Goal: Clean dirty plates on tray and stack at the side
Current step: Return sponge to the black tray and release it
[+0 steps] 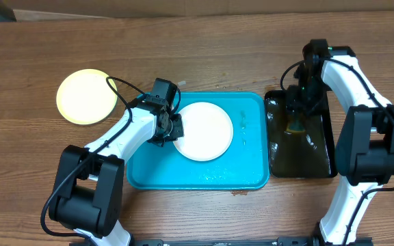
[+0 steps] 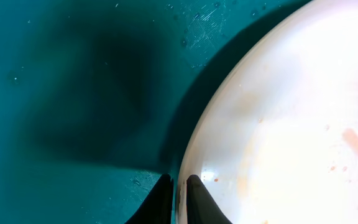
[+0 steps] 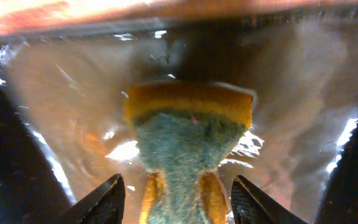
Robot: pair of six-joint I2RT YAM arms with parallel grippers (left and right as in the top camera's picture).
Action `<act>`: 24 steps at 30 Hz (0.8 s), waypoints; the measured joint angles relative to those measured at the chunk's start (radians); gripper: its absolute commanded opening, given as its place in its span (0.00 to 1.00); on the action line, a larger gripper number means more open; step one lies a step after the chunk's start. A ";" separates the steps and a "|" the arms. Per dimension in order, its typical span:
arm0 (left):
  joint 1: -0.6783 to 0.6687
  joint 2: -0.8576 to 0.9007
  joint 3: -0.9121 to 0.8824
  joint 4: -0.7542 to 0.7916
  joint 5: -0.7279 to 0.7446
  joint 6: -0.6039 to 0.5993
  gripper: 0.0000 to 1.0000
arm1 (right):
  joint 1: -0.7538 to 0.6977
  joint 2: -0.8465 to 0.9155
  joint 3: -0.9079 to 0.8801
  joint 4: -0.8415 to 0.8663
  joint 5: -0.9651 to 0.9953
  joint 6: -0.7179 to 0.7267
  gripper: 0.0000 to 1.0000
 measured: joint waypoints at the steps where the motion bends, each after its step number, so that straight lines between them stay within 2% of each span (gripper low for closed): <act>1: 0.000 0.000 0.000 0.002 0.000 0.000 0.12 | 0.006 0.000 0.011 -0.002 -0.002 0.002 0.52; 7: 0.000 0.000 0.000 0.002 0.000 0.000 0.12 | 0.061 0.000 0.018 -0.012 -0.002 0.033 0.43; 10: 0.000 0.000 0.000 0.002 0.000 0.001 0.18 | 0.093 0.000 0.018 -0.019 -0.003 0.042 0.43; 16: 0.000 0.000 0.000 0.002 0.000 0.000 0.19 | 0.150 -0.001 0.014 -0.021 -0.029 0.049 0.43; 18: 0.000 0.000 0.000 0.002 0.000 0.000 0.19 | 0.161 -0.001 0.010 -0.022 -0.022 0.050 0.43; 24: 0.000 0.000 0.000 0.001 0.000 0.000 0.19 | 0.155 -0.002 0.003 0.006 -0.005 0.055 0.57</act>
